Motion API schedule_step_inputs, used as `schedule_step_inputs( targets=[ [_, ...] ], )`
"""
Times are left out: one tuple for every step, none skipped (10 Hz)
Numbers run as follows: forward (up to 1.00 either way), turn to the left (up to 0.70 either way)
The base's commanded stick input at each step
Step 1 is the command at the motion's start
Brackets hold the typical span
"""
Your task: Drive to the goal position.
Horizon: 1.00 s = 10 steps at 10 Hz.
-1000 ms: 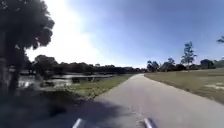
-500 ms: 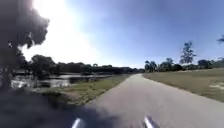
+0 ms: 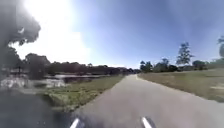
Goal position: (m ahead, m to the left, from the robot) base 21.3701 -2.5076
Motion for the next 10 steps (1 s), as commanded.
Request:
schedule_step_inputs(
  targets=[
    [0.70,0.00],
    [0.70,0.00],
    [0.70,0.00],
    [0.70,0.00],
    [0.70,0.00],
    [0.70,0.00],
    [0.70,0.00],
    [0.70,0.00],
    [0.70,0.00],
    [0.70,0.00]
  ],
)
